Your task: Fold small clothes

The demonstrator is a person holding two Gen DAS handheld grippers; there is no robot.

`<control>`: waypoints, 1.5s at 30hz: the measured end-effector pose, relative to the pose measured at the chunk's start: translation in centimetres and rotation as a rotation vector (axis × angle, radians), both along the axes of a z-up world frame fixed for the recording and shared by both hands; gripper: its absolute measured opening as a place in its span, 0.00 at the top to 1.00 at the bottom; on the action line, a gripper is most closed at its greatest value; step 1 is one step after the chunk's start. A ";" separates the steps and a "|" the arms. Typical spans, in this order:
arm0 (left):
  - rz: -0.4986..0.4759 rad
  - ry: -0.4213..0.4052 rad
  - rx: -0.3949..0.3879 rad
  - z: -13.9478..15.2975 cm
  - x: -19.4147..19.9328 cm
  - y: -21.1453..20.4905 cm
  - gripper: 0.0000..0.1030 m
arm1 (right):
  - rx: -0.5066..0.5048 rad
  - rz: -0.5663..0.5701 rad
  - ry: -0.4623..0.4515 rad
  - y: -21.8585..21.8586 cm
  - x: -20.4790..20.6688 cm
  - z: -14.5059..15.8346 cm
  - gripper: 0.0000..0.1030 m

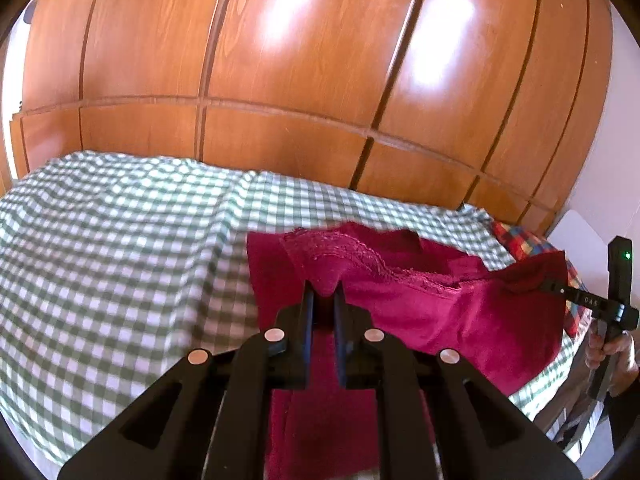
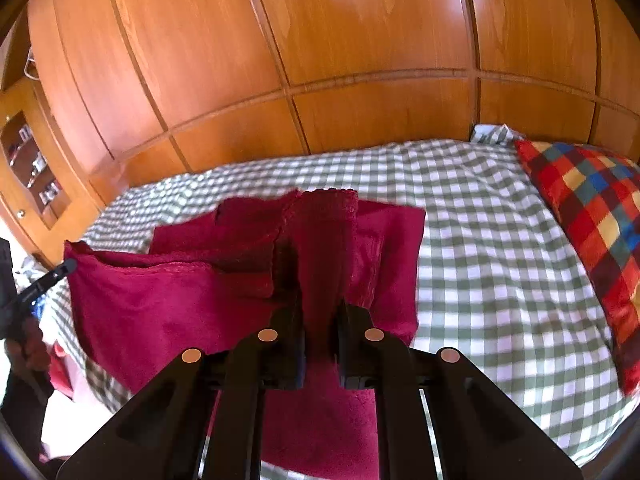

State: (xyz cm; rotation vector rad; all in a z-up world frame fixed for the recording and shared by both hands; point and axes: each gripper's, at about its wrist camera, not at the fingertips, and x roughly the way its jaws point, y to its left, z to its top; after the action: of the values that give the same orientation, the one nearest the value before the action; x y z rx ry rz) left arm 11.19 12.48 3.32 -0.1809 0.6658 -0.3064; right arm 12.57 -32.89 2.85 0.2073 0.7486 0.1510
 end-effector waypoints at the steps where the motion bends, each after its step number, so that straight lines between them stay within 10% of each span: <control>1: 0.005 -0.006 0.004 0.3 0.7 0.0 0.93 | 0.006 -0.008 -0.002 -0.2 0.5 0.1 0.90; 11: 0.086 0.052 0.048 -0.5 12.3 -1.2 0.93 | 0.075 -0.127 0.055 -3.0 11.0 -1.8 0.90; 22: 0.156 0.297 0.233 -10.0 21.4 -4.1 0.89 | 0.061 -0.168 0.260 -3.6 16.9 -9.8 0.80; 26: 0.168 0.277 0.195 -9.0 19.8 -3.1 0.69 | 0.121 -0.159 0.218 -5.0 14.4 -8.2 0.43; 42: 0.035 0.293 -0.081 -9.4 3.3 3.0 0.49 | 0.277 -0.053 0.285 -4.1 -0.7 -10.4 0.43; 45: 0.021 0.322 -0.111 -10.5 2.7 1.9 0.52 | 0.239 -0.069 0.308 -3.4 -0.3 -11.5 0.61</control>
State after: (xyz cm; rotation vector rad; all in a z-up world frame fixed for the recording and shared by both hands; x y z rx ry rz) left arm 13.93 14.42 -7.14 -0.3475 0.9656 -0.2973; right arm 12.26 -36.29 -8.65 0.4912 1.0288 0.1444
